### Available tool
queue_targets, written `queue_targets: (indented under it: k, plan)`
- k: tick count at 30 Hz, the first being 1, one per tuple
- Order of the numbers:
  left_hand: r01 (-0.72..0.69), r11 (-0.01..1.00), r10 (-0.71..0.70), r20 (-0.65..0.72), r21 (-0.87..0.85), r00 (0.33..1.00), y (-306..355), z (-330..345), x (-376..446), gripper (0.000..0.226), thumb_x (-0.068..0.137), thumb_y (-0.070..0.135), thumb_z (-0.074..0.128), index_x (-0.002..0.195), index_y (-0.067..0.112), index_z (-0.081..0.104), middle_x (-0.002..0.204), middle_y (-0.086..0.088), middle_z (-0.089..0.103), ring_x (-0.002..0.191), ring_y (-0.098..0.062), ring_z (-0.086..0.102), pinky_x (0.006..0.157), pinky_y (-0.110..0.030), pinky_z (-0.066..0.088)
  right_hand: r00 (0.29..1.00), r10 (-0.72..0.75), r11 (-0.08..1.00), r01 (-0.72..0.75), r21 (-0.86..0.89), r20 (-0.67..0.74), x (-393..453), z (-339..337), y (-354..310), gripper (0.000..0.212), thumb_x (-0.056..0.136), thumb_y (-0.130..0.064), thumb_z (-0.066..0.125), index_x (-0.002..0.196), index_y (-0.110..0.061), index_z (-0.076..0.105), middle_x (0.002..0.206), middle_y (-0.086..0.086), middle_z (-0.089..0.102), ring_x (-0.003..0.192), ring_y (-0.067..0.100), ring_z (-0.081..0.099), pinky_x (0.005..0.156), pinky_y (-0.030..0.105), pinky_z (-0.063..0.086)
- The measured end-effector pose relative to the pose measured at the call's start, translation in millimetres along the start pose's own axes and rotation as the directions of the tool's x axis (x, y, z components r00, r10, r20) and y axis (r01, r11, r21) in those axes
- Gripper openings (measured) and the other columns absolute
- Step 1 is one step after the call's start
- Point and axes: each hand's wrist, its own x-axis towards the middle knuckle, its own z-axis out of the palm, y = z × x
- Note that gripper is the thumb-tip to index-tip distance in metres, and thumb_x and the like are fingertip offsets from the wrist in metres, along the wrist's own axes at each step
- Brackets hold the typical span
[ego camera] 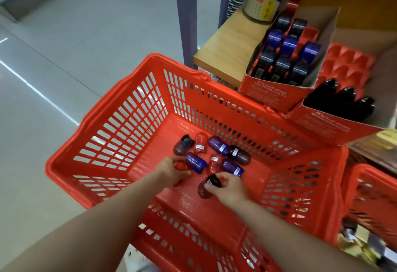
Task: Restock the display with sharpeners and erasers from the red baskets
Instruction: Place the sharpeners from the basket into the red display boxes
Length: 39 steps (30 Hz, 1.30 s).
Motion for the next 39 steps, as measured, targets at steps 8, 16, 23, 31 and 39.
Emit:
queue_targets:
  k: [8,16,23,31,39]
  plan:
    - [-0.121,0.989,0.112,-0.111,-0.083,0.988,17.3,5.0,-20.5,0.039,0.069,0.015,0.089,0.086,0.024,0.056,0.089,-0.003,0.064,0.074,-0.018,0.059,0.066,-0.031,0.052,0.955,0.208,0.952,-0.147,0.27,-0.213,6.8,-40.9,-11.9,0.015,0.084,-0.019,0.067,0.096,-0.012,0.072,0.077,0.003,0.066,0.072,0.022,0.059,0.069,0.029,0.046]
    - [-0.004,0.931,0.013,0.022,-0.364,1.0,15.3,15.1,-15.6,0.046,0.086,0.008,0.071,0.128,0.014,0.055,0.118,-0.012,0.063,0.096,-0.019,0.059,0.085,-0.032,0.051,0.974,0.115,0.993,-0.107,0.053,-0.196,16.8,-38.2,-14.8,0.022,0.078,-0.026,0.075,0.081,-0.024,0.053,0.059,-0.003,0.062,0.06,0.022,0.064,0.061,0.031,0.053]
    - [-0.011,0.912,0.042,0.067,-0.41,0.997,12.7,9.3,-5.8,0.039,0.092,0.004,0.065,0.125,0.018,0.05,0.11,-0.006,0.064,0.104,-0.024,0.065,0.089,-0.04,0.057,0.936,-0.308,0.808,0.164,-0.566,-0.169,31.8,-13.4,-22.8,0.052,0.08,-0.046,0.074,0.125,-0.029,0.053,0.124,-0.003,0.056,0.109,0.025,0.061,0.083,0.034,0.05]
    - [-0.038,0.866,0.077,0.057,-0.498,0.995,18.3,-0.6,-14.1,0.038,0.091,-0.004,0.063,0.124,0.011,0.052,0.117,-0.016,0.063,0.109,-0.031,0.063,0.095,-0.047,0.054,0.937,-0.342,0.674,0.194,-0.713,-0.068,42.6,8.7,-19.9,0.037,0.09,-0.023,0.063,0.124,-0.027,0.05,0.119,0.004,0.061,0.105,0.031,0.064,0.081,0.039,0.053]
    - [-0.076,0.844,0.215,0.206,-0.53,0.955,58.4,-23.3,-69.2,0.018,0.098,0.001,0.053,0.109,0.014,0.057,0.098,-0.008,0.07,0.09,-0.021,0.067,0.087,-0.038,0.054,0.988,-0.125,0.964,0.143,0.225,-0.094,-16.1,-44.9,-54.5,0.047,0.074,-0.03,0.084,0.115,-0.027,0.061,0.087,0.003,0.07,0.06,0.016,0.06,0.059,0.028,0.05]
